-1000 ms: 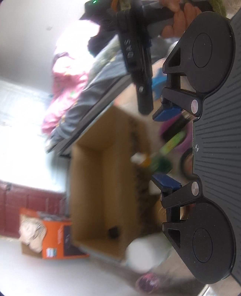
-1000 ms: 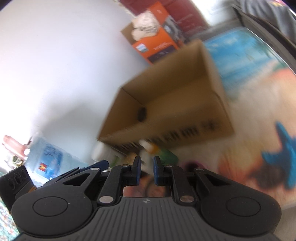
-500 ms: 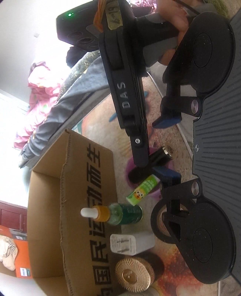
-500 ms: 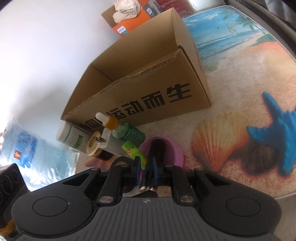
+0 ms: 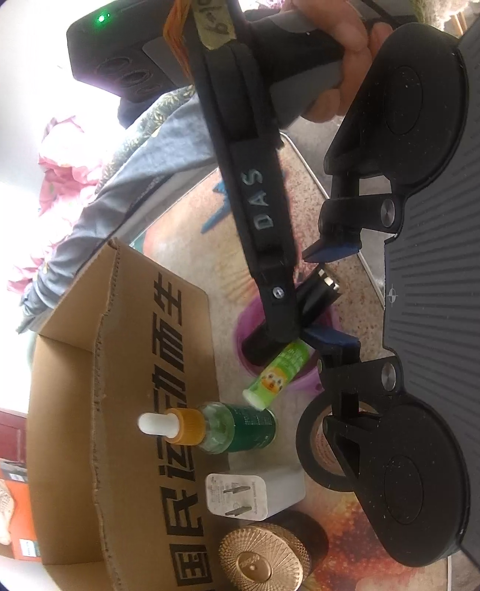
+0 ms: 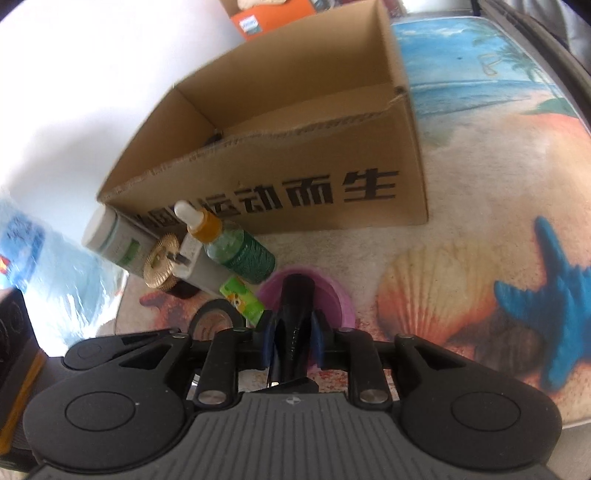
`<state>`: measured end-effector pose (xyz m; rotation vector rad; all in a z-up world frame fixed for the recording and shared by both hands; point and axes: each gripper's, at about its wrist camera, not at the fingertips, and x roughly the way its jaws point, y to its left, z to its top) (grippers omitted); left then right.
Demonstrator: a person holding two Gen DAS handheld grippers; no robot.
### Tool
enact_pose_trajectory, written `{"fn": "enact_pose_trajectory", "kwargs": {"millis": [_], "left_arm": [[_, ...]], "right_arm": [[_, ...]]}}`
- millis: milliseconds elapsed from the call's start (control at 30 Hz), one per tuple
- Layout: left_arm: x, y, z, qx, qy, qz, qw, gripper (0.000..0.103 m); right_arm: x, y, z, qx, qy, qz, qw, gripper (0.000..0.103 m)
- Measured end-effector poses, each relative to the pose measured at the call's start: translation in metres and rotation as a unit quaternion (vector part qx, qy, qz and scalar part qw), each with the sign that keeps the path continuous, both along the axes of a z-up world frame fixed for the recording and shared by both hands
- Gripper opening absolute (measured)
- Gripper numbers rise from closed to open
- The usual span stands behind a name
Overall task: Organize rigid objects
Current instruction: 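Grasp the black gold-tipped cylinder in the pink dish with the right gripper, then carry the black cylinder into the box and open the right gripper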
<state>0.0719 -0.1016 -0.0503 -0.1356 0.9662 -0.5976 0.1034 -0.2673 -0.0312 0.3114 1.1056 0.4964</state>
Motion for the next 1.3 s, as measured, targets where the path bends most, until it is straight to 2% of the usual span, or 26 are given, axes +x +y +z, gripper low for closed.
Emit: {"fn": "enact_pose_trajectory", "kwargs": {"millis": [100, 233, 467, 600, 800, 1000, 1133, 1300], "left_arm": [[0.005, 0.003, -0.002, -0.014, 0.013, 0.003, 0.9998, 0.039], [0.005, 0.006, -0.002, -0.021, 0.014, 0.007, 0.9997, 0.038], [-0.004, 0.008, 0.011, -0.02, -0.014, 0.008, 0.9997, 0.037], [-0.012, 0.012, 0.028, -0.018, -0.04, 0.01, 0.999, 0.032], [-0.021, 0.026, 0.068, -0.017, -0.099, 0.024, 0.9946, 0.032], [-0.002, 0.048, 0.113, 0.0, -0.145, 0.051, 0.9881, 0.032], [0.029, 0.06, 0.128, 0.027, -0.151, 0.079, 0.985, 0.032], [0.082, 0.072, 0.112, 0.077, -0.103, 0.103, 0.9864, 0.032]], "right_arm": [[0.005, 0.003, -0.001, -0.004, 0.005, 0.003, 1.0, 0.024], [0.004, 0.0, -0.005, 0.016, 0.011, -0.012, 1.0, 0.024], [-0.013, -0.01, 0.009, 0.039, -0.02, -0.031, 0.999, 0.024], [-0.025, -0.016, 0.03, 0.048, -0.046, -0.035, 0.997, 0.024], [-0.035, -0.008, 0.078, 0.071, -0.106, -0.021, 0.992, 0.024], [-0.006, 0.014, 0.123, 0.1, -0.152, 0.01, 0.983, 0.024], [0.04, 0.035, 0.135, 0.121, -0.133, 0.027, 0.983, 0.024], [0.117, 0.072, 0.108, 0.128, -0.036, 0.037, 0.99, 0.024]]}}
